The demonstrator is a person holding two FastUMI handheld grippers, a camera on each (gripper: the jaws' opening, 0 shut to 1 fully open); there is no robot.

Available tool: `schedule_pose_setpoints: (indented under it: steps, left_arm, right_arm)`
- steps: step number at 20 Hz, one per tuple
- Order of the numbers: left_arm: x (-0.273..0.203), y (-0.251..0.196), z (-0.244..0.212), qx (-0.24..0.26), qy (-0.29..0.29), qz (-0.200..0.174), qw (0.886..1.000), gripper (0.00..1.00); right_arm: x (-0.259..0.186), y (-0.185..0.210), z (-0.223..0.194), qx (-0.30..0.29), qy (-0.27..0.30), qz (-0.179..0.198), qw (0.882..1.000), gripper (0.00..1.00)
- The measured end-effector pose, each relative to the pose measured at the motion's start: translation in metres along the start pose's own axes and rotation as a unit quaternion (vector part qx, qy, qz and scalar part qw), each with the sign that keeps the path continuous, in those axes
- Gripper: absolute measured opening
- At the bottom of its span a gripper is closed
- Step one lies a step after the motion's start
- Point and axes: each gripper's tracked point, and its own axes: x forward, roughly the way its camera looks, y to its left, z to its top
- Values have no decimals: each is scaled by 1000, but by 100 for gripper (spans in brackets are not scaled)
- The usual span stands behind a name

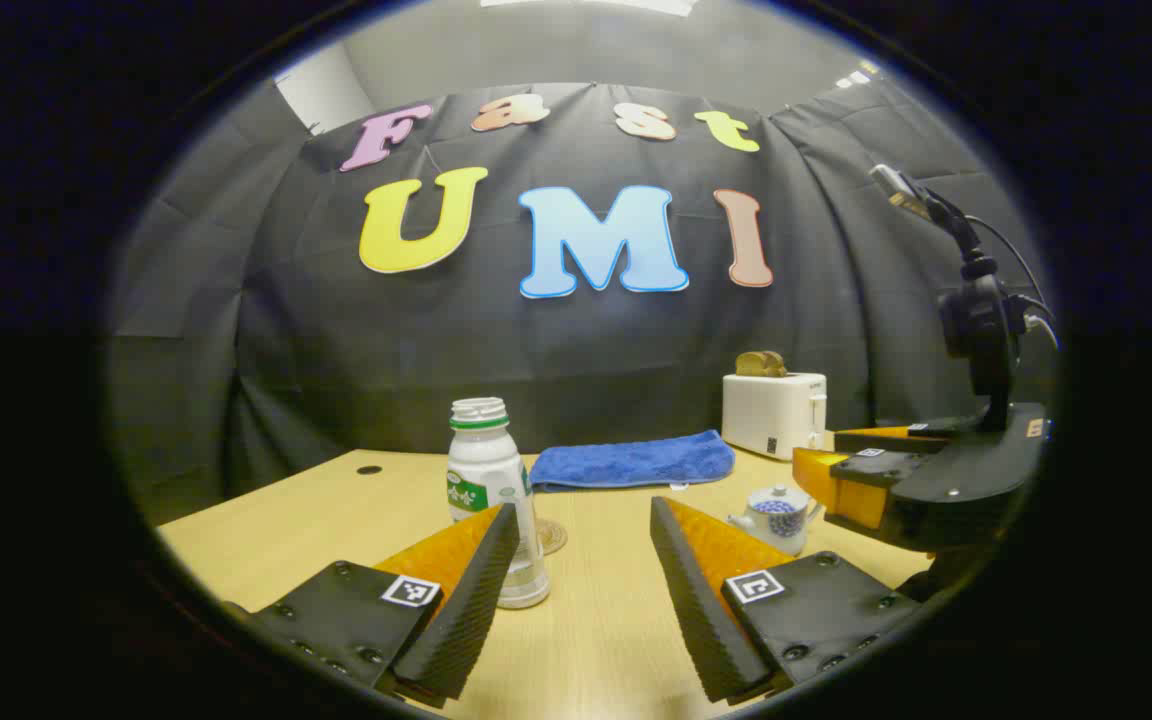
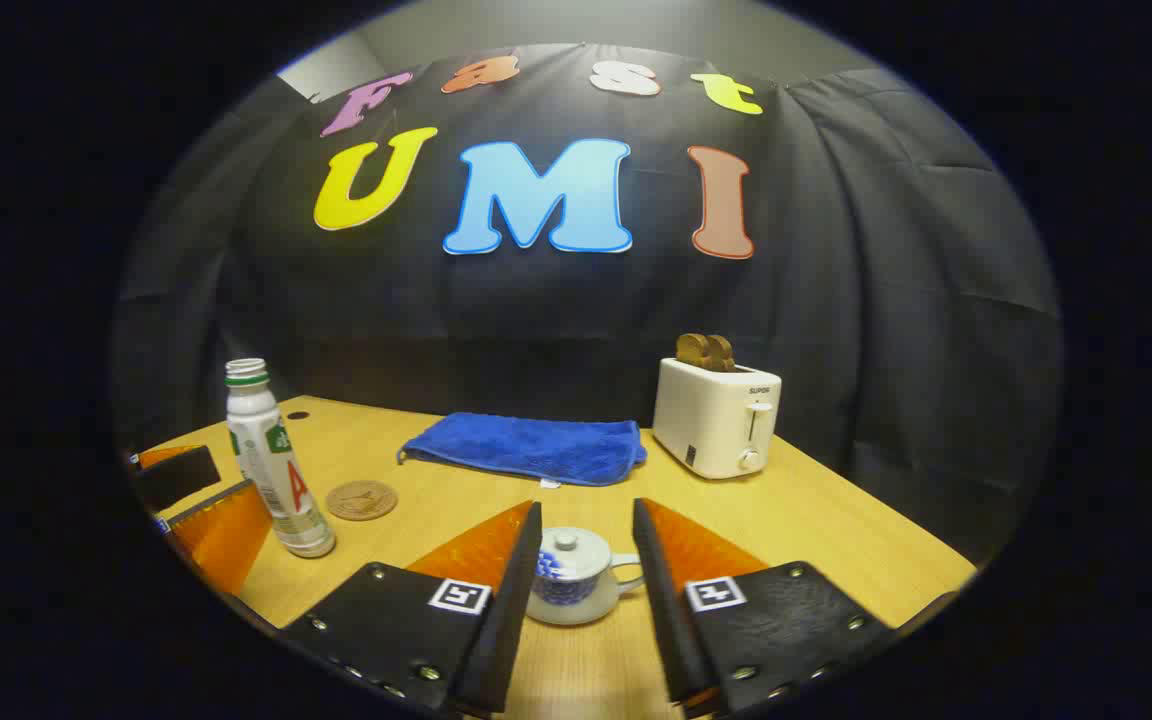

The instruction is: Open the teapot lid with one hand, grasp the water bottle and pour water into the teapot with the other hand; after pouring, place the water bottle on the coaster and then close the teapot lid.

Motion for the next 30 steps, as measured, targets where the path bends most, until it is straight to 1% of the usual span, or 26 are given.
schedule_pose_setpoints:
  steps: [1, 5, 6, 11, 12, 15, 16, 17, 18, 19, 20, 21, 22, 23, 25, 26, 27, 28, 29, 30]
  left_arm:
    - [1, 0, 0, -2, 1, -1, 1000, 93]
    - [3, -2, -4, -9, 8, -4, 1000, 93]
    - [5, -1, -6, -11, 10, -4, 1000, 88]
    - [10, 3, -13, -19, 19, -4, 1000, 88]
    - [11, 4, -15, -20, 20, -4, 1000, 84]
    - [12, 7, -17, -25, 23, -4, 999, 84]
    - [12, 6, -18, -27, 24, -4, 999, 93]
    - [13, 7, -18, -28, 24, -4, 999, 88]
    - [12, 7, -20, -29, 25, -5, 999, 88]
    - [12, 8, -20, -30, 26, -4, 999, 88]
    - [13, 9, -20, -31, 27, -4, 999, 84]
    - [13, 9, -21, -32, 28, -4, 999, 93]
    - [14, 11, -22, -32, 30, -2, 999, 93]
    - [15, 14, -24, -32, 32, 1, 999, 92]
    - [14, 20, -27, -33, 36, 7, 999, 89]
    - [15, 22, -29, -33, 38, 9, 999, 85]
    - [17, 23, -29, -33, 40, 9, 999, 89]
    - [18, 24, -31, -31, 43, 10, 999, 85]
    - [20, 25, -33, -25, 46, 11, 999, 89]
    - [21, 27, -32, -21, 47, 12, 999, 89]
  right_arm:
    - [5, -1, -1, -3, 3, 0, 1000, 46]
    - [18, 10, -9, -8, 20, 21, 1000, 46]
    - [21, 10, -13, -11, 25, 23, 999, 46]
    - [34, 14, -26, -13, 50, 29, 998, 46]
    - [36, 15, -29, -12, 53, 30, 998, 47]
    - [40, 17, -35, -8, 64, 35, 997, 46]
    - [41, 19, -34, -8, 58, 39, 998, 47]
    - [43, 14, -32, -2, 57, 23, 998, 31]
    - [42, 12, -33, 0, 61, 23, 998, 14]
    - [42, 13, -34, -4, 60, 25, 998, 14]
    - [42, 15, -34, -12, 60, 26, 998, 14]
    - [44, 13, -31, -20, 56, 23, 998, 14]
    - [43, 13, -34, -12, 60, 21, 998, 14]
    - [42, 12, -32, -12, 65, 19, 998, 2]
    - [43, 12, -31, -13, 65, 21, 998, 2]
    - [42, 12, -31, -12, 63, 23, 998, 2]
    - [42, 12, -29, -8, 62, 24, 998, 2]
    - [41, 12, -28, -3, 61, 26, 998, 2]
    - [39, 12, -24, 2, 57, 27, 998, 2]
    - [37, 12, -20, 5, 52, 28, 998, 2]
